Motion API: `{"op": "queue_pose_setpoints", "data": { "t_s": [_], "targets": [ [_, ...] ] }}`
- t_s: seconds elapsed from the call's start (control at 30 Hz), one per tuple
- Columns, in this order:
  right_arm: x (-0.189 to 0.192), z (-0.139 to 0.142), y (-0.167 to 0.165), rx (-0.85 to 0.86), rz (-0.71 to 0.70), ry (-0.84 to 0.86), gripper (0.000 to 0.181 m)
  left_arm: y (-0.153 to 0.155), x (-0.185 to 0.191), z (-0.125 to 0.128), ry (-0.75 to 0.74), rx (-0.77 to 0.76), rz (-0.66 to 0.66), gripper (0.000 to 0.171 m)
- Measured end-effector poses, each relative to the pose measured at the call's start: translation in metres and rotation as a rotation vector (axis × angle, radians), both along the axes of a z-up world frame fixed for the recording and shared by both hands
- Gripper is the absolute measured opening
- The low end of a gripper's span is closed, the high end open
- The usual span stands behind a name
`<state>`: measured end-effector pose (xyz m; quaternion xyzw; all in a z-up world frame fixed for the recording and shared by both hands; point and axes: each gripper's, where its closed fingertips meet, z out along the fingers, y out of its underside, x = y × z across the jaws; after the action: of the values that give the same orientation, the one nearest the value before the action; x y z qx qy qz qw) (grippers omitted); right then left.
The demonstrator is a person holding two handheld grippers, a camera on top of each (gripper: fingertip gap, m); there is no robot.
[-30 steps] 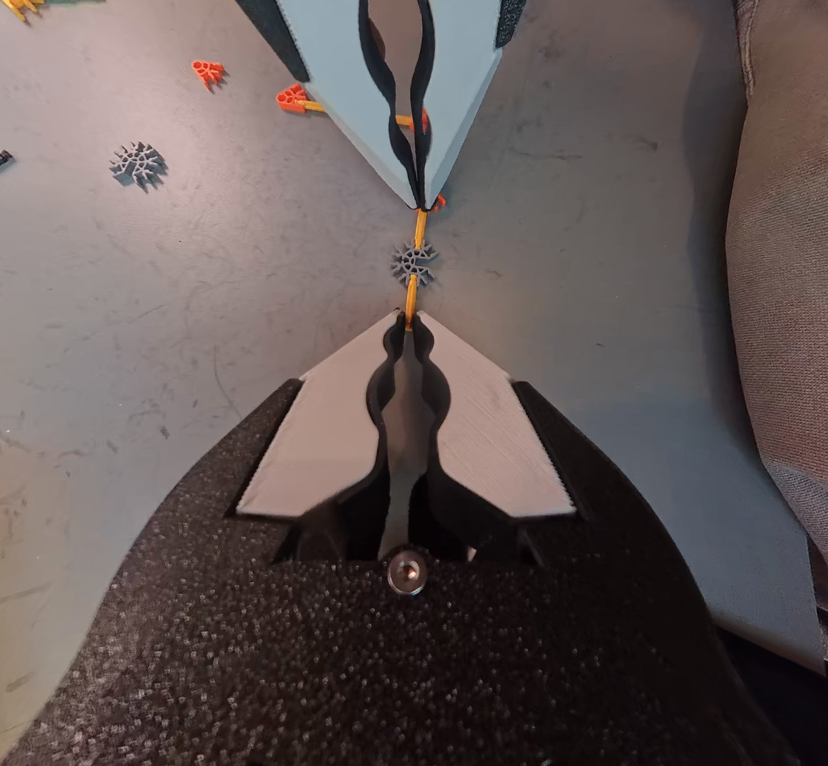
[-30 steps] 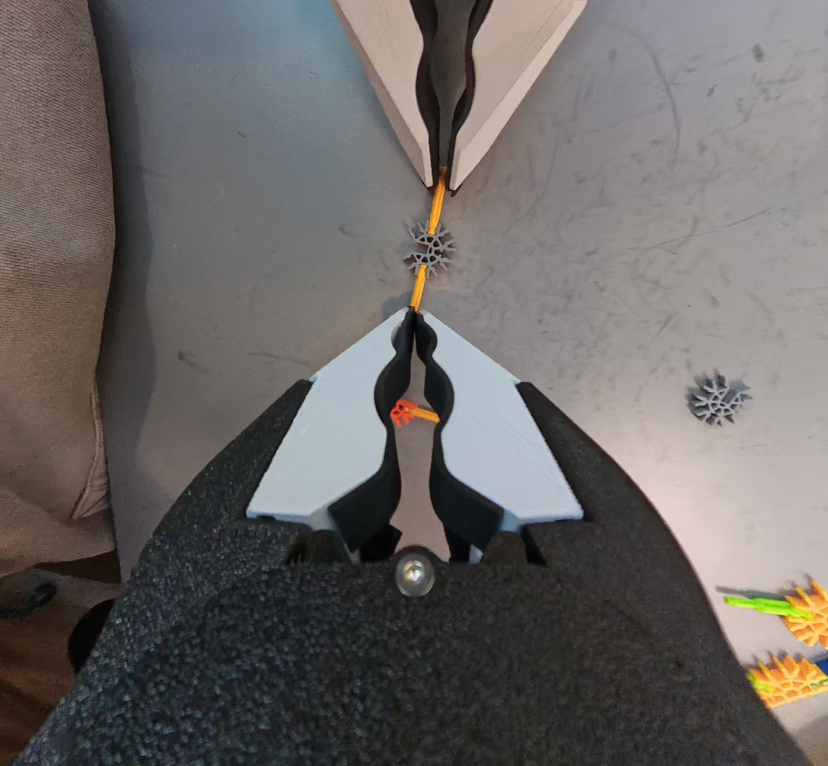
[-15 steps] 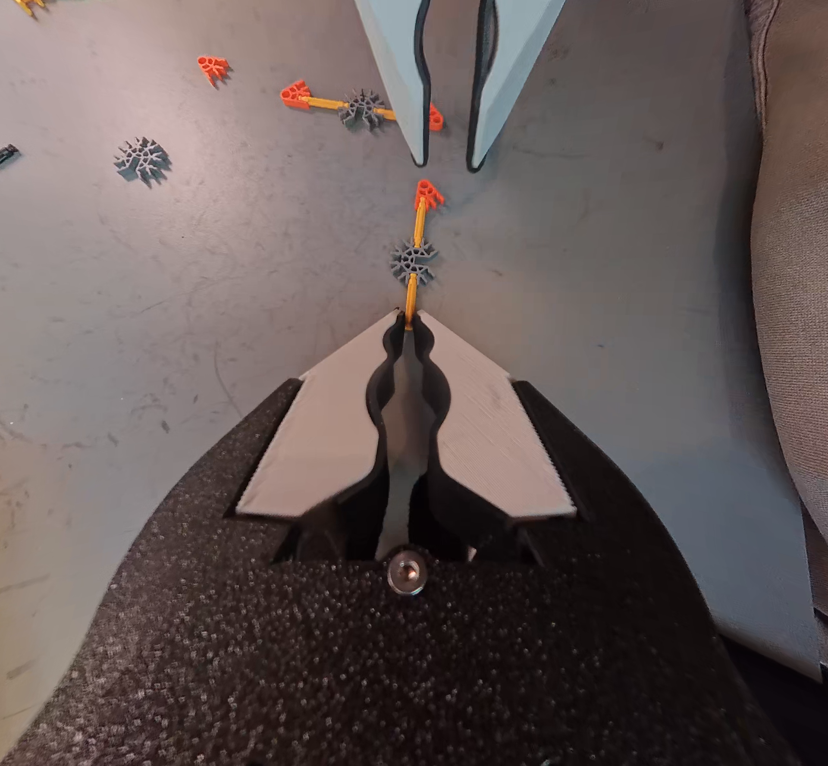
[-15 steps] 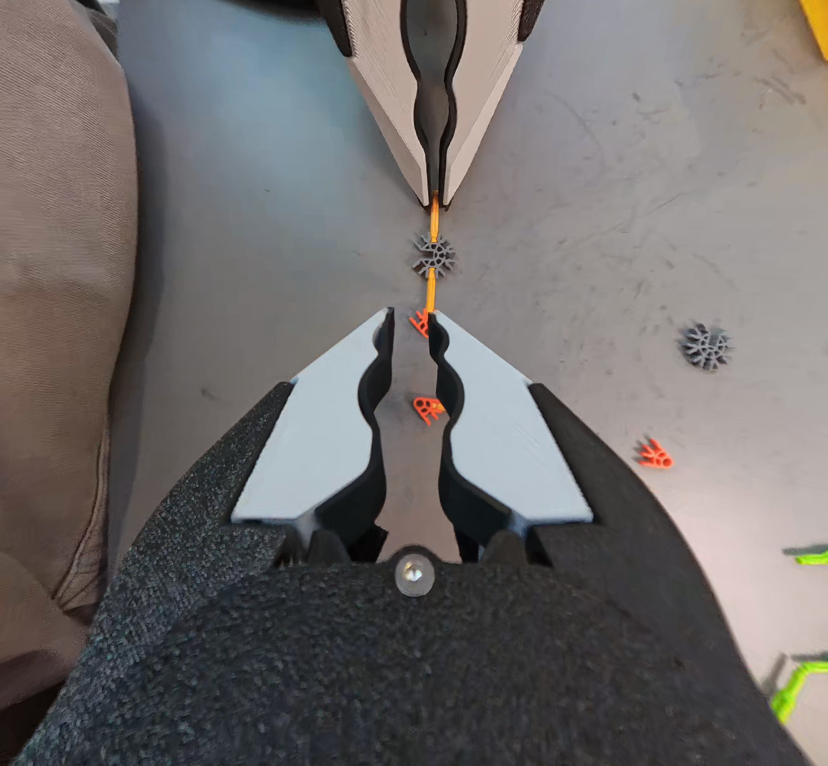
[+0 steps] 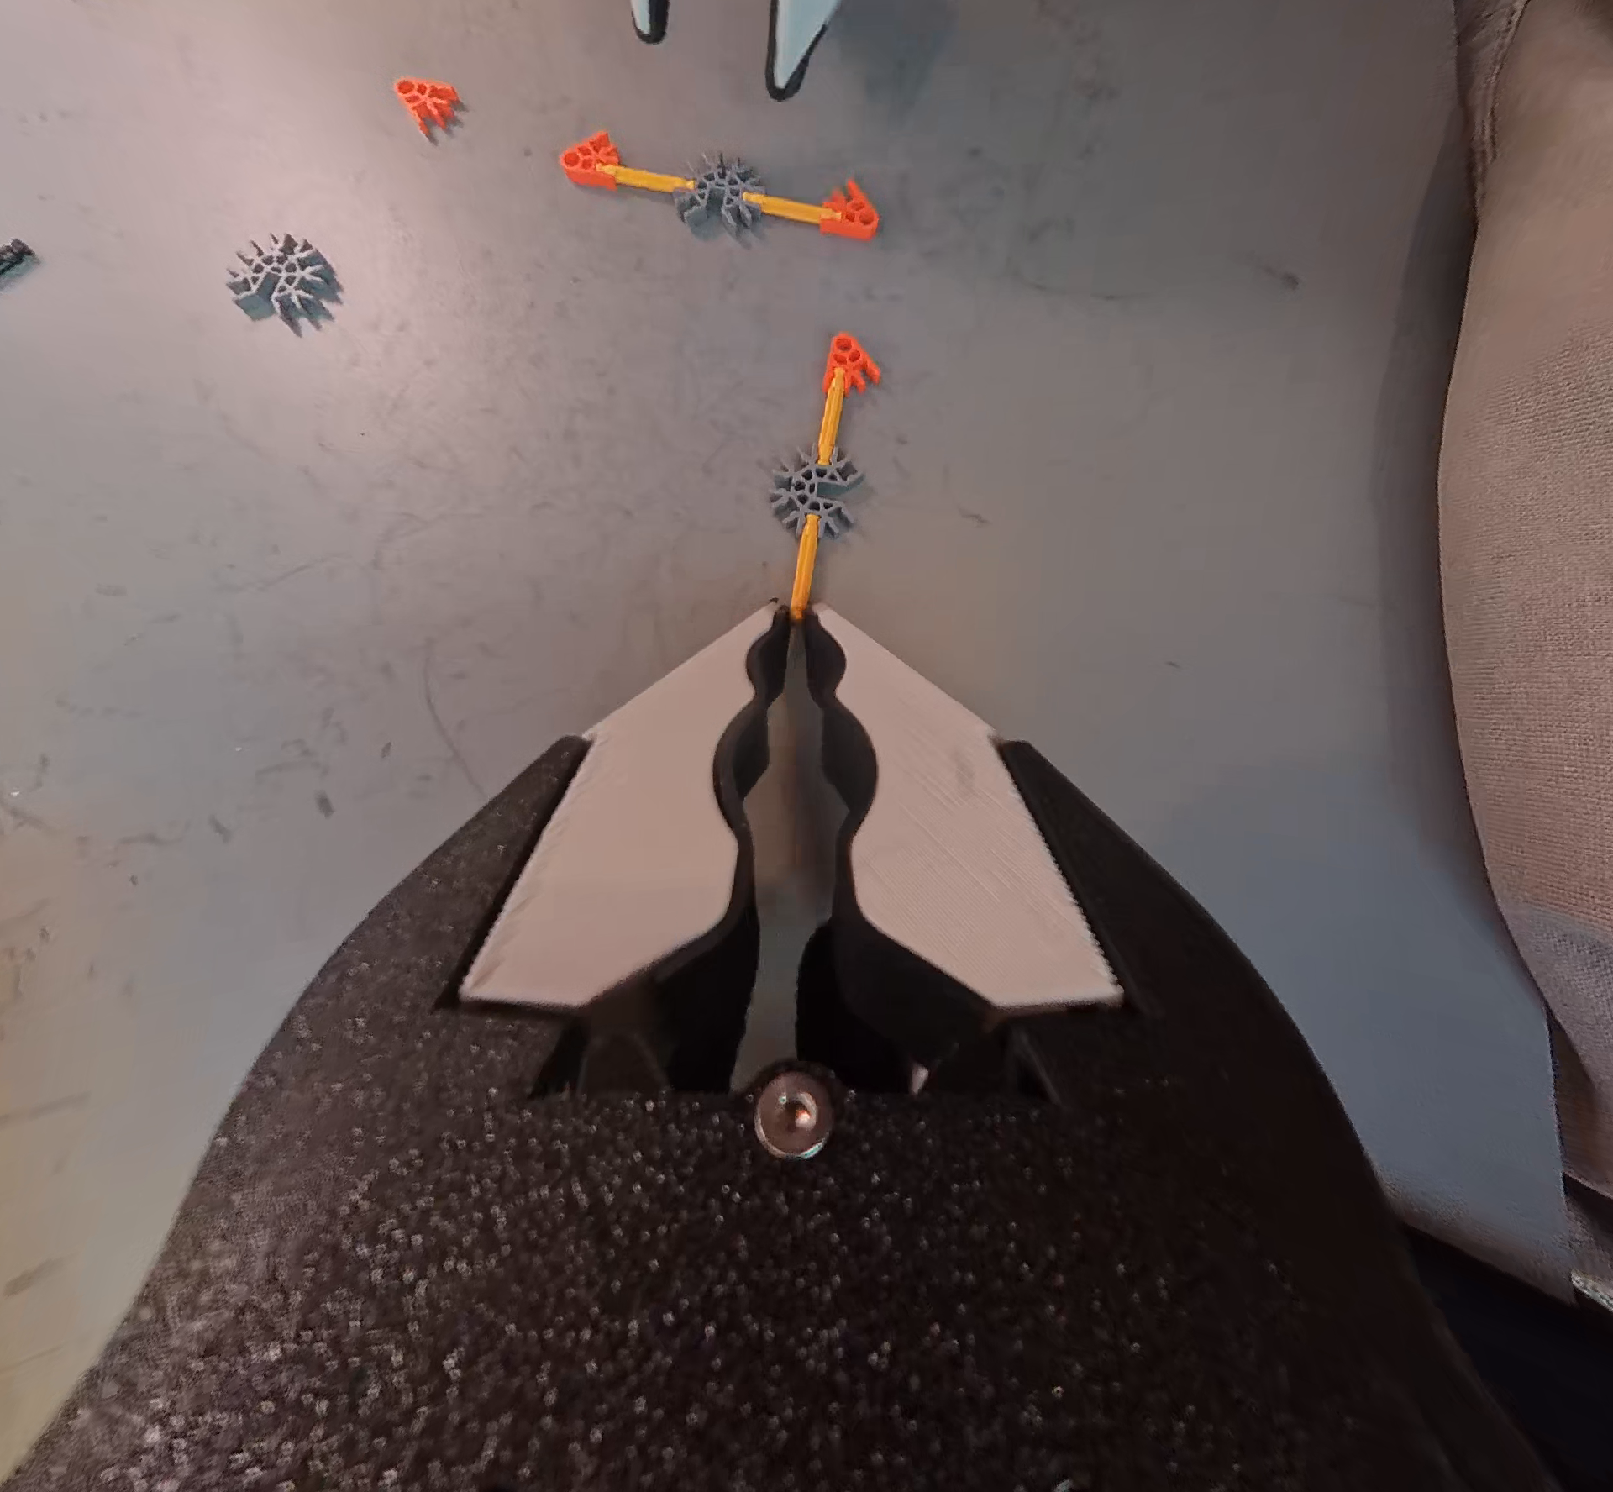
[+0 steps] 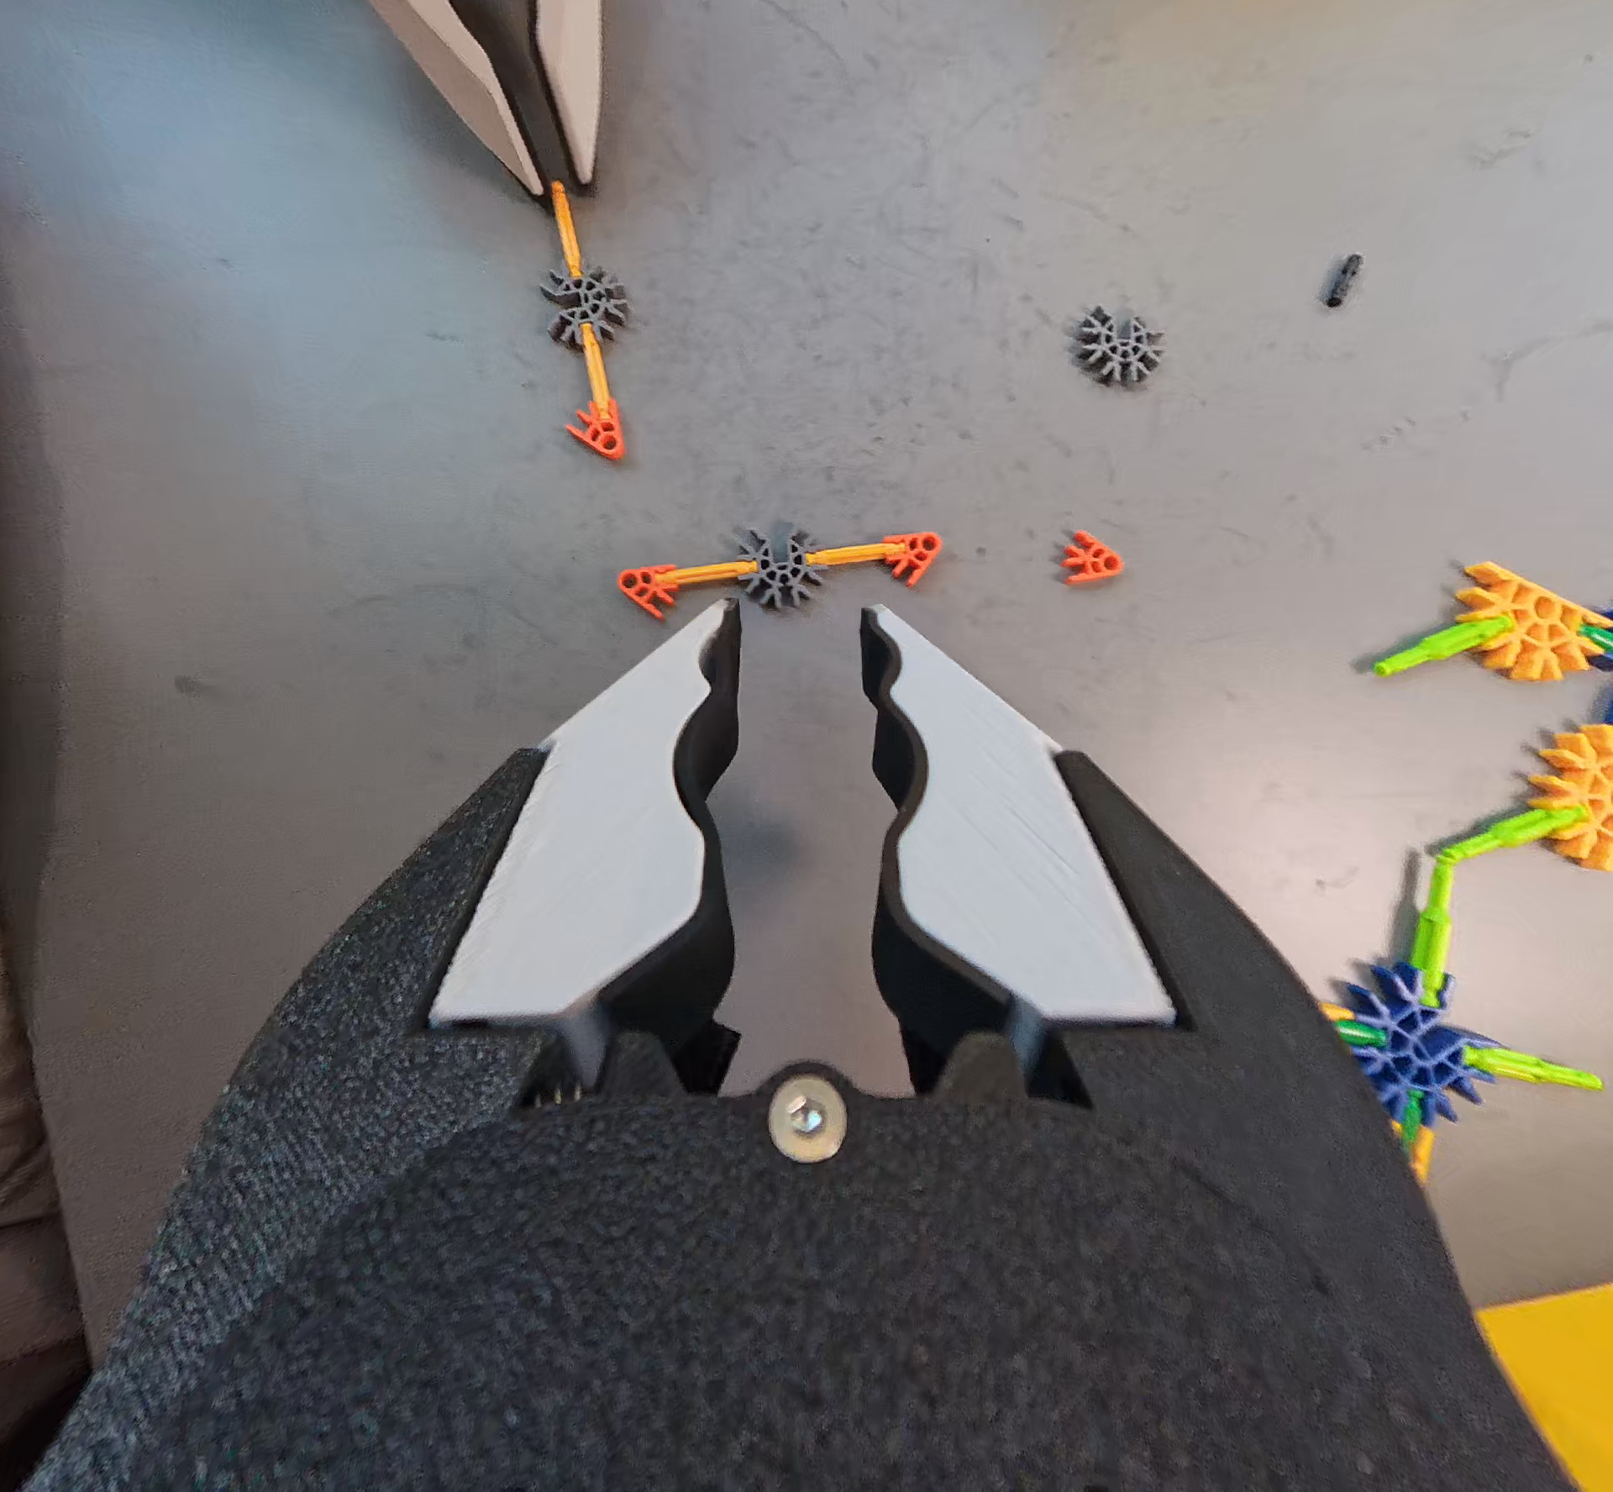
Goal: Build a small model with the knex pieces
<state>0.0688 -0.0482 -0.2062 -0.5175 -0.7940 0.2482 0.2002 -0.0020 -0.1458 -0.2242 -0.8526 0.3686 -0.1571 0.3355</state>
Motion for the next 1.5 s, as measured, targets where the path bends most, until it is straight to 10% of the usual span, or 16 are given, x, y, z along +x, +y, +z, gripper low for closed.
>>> {"op": "queue_pose_setpoints", "data": {
  "t_s": [0.43, 0.9, 1.1, 1.33, 1.5],
  "targets": [
    [-0.033, -0.002, 0.059, 0.018, 0.005, 0.025, 0.023, 0.025, 0.01, 0.0, -0.018, -0.005, 0.13, 0.003],
    [-0.045, -0.01, 0.049, -0.106, 0.091, -0.012, 0.012, 0.026, 0.016, 0.013, -0.15, -0.034, 0.153, 0.01],
    [-0.055, 0.056, -0.031, -0.284, 0.226, 0.332, 0.012, 0.036, 0.015, 0.059, -0.426, 0.081, 0.182, 0.018],
    [-0.057, 0.137, -0.091, -0.517, 0.37, 0.722, 0.012, 0.013, 0.022, 0.146, -1.183, -0.004, -0.017, 0.023],
    [-0.056, 0.141, -0.094, -0.568, 0.395, 0.746, 0.012, 0.008, 0.023, 0.157, -1.261, -0.022, -0.063, 0.018]
  ]
}}
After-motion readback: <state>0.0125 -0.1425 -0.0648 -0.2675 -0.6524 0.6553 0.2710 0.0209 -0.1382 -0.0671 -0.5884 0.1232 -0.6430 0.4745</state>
